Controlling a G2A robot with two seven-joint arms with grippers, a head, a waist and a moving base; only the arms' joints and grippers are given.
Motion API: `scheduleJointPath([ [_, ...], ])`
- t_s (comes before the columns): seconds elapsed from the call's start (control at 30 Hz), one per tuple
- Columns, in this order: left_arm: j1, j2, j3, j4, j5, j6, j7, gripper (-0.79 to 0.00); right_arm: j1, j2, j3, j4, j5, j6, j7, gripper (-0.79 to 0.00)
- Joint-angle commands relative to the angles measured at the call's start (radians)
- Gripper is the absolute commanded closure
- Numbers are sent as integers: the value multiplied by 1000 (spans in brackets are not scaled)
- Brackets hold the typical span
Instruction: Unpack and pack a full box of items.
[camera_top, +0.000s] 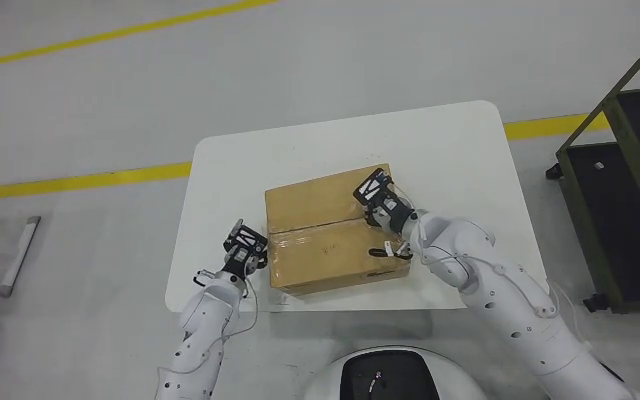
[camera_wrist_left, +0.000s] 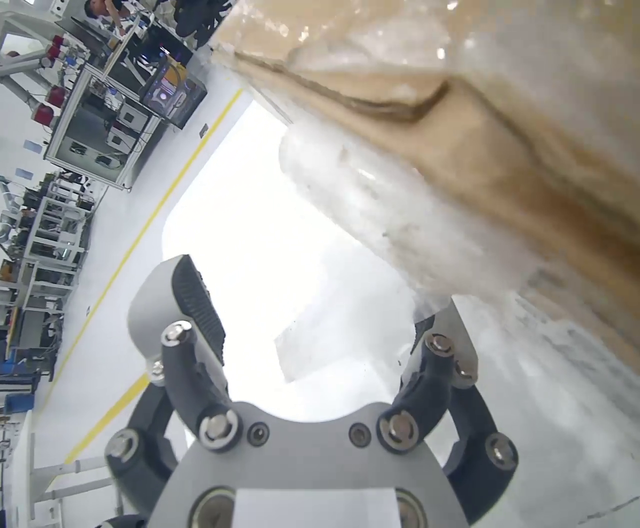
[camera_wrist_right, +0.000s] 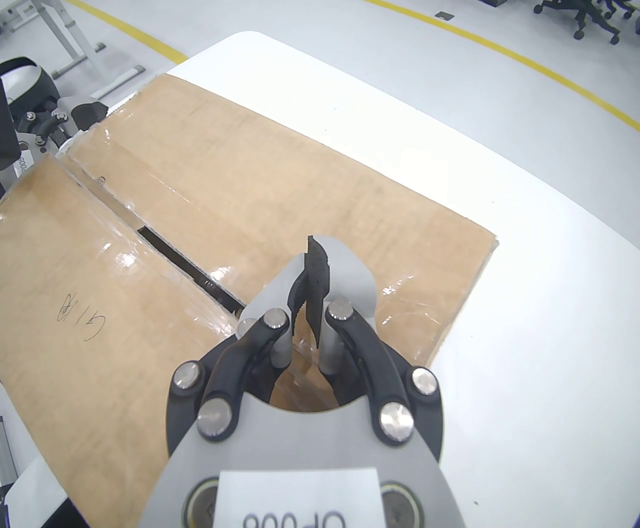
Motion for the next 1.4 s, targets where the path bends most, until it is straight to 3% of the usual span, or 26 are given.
scheduleJointPath([
  [0.0,3,0,-7,-1,-16,3,11,0,-1,-1,0,1,0,1,0,0],
  [0.7,95,5,-80,-106,-49,52,21,0,-12,-7,4,2,-3,0,3,0],
  [0.93,152,14,-139,-229,-27,36,-41,0,-19,-8,5,-5,-6,-1,7,0],
  [1.0,171,18,-151,-275,2,25,-51,-55,-21,-9,5,-4,-9,-1,8,0],
  [1.07,188,19,-161,-316,-10,10,-54,-6,-23,-9,3,-4,-10,-2,9,0],
  [1.13,200,21,-168,-358,-11,-18,-50,-46,-23,-10,3,-4,-12,-3,11,0],
  [1.17,206,22,-171,-373,-14,-34,-52,-3,-23,-10,3,-4,-12,-4,11,0],
  [1.37,225,29,-186,-478,-17,-141,-53,0,-23,-11,3,-8,-19,-5,15,0],
])
